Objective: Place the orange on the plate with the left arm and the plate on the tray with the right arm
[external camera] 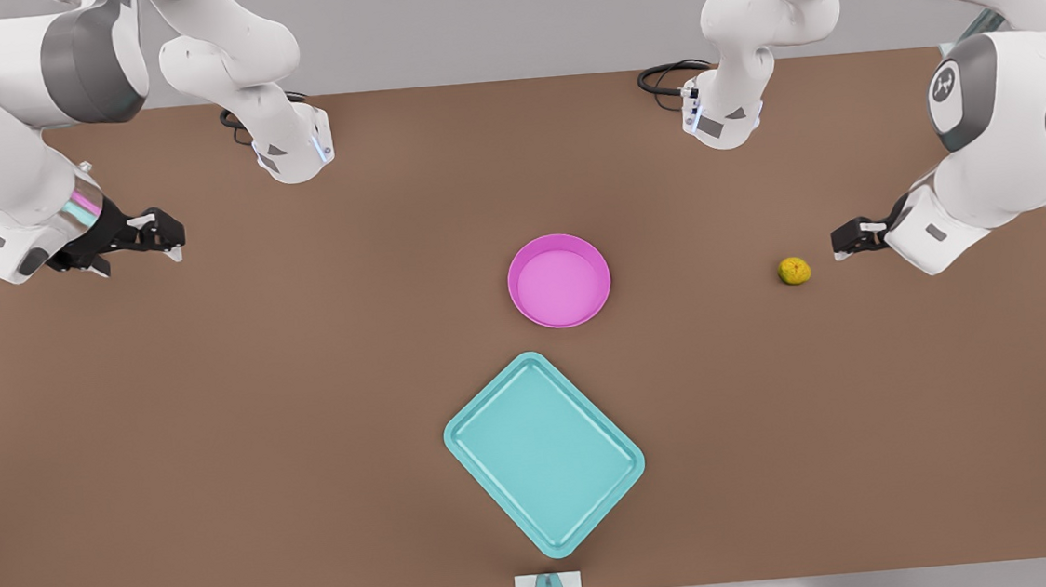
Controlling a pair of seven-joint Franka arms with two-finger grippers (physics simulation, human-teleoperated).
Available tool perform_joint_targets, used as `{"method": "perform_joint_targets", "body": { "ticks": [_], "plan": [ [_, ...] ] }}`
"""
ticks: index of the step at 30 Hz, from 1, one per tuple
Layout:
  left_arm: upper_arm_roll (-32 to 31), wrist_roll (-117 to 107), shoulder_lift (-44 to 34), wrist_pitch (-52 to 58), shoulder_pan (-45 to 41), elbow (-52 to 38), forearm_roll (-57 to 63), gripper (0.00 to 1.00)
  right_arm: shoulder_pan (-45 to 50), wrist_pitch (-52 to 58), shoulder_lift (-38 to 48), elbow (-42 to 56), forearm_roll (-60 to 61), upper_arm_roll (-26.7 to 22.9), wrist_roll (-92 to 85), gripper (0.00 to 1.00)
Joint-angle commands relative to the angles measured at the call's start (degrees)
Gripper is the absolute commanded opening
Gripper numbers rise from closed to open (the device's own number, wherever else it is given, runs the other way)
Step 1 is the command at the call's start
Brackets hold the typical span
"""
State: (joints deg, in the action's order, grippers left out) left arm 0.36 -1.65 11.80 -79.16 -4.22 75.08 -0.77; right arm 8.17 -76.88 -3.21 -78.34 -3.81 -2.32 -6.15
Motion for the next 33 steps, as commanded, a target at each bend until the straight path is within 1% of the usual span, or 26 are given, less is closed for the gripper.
{"method": "perform_joint_targets", "body": {
  "ticks": [1, 2, 3, 4, 5, 6, 7, 8, 9, 10, 11, 13, 14, 17, 33],
  "plan": [
    [0.00, -0.64, -0.02, 0.93, 0.00, -0.02, -0.02, 1.00, -1.40, -0.20, 0.04, 0.03, 0.03, -0.05, -1.23, 1.00],
    [0.00, -0.82, -0.02, 0.76, 0.00, 0.50, -0.10, 1.00, -1.49, -0.20, 0.04, 0.03, 0.03, -0.05, -1.23, 1.00],
    [0.52, -0.99, -0.11, 0.84, 0.00, 5.40, -0.02, 1.00, -1.40, -0.20, 0.04, 0.03, 0.03, -0.05, -1.23, 1.00],
    [4.03, -1.17, -0.90, -1.60, -0.17, 16.72, -0.02, 1.00, -1.49, -0.20, 0.04, 0.03, 0.03, -0.05, -1.23, 1.00],
    [5.62, -0.73, -1.52, -10.55, -0.26, 27.21, 0.16, 1.00, -1.40, -0.20, 0.04, 0.03, 0.03, -0.05, -1.23, 1.00],
    [5.80, -0.29, -2.22, -24.79, -0.17, 38.45, 0.25, 1.00, -1.40, -0.20, -0.04, -0.06, 0.03, -0.05, -1.23, 1.00],
    [6.32, 1.37, -2.40, -35.27, -0.17, 45.50, 0.25, 1.00, -1.40, -0.20, -0.04, -0.06, 0.03, -0.05, -1.23, 1.00],
    [7.55, 5.41, -2.13, -38.35, -0.17, 47.96, 0.25, 1.00, -1.40, -0.20, -0.04, 0.02, 0.12, -0.05, -1.23, 1.00],
    [9.05, 8.85, -1.96, -45.55, -0.17, 53.41, 0.25, 1.00, -1.40, 0.07, -0.31, 0.03, 0.12, -0.05, -1.23, 1.00],
    [9.05, 8.85, -1.43, -48.64, -0.17, 55.17, 0.25, 1.00, -1.40, 0.42, -0.31, -0.15, 0.21, -0.05, -1.23, 1.00],
    [9.14, 8.85, -0.90, -50.48, -0.17, 56.23, 4.73, 1.00, -1.40, 0.42, -0.22, -0.24, 0.12, -0.05, -1.14, 1.00],
    [10.45, 8.76, -0.38, -51.01, -0.09, 56.93, 4.82, 1.00, -1.40, 0.42, -0.31, -0.32, 0.21, -0.05, -1.40, 1.00],
    [10.54, 7.89, -0.02, -52.94, -0.09, 58.77, 4.55, 1.00, -1.40, 0.51, -0.31, -0.33, 0.29, -0.05, -1.32, 1.00],
    [10.46, 7.89, 1.56, -56.11, 0.00, 59.30, 3.94, 1.00, -1.40, 0.51, -0.39, -0.41, 0.29, -0.05, -1.32, 1.00],
    [10.54, 7.89, 7.97, -56.28, 0.00, 60.18, 3.85, 1.00, -1.31, 0.51, -0.39, -0.33, 0.29, -0.05, -1.41, 1.00]
  ]
}}
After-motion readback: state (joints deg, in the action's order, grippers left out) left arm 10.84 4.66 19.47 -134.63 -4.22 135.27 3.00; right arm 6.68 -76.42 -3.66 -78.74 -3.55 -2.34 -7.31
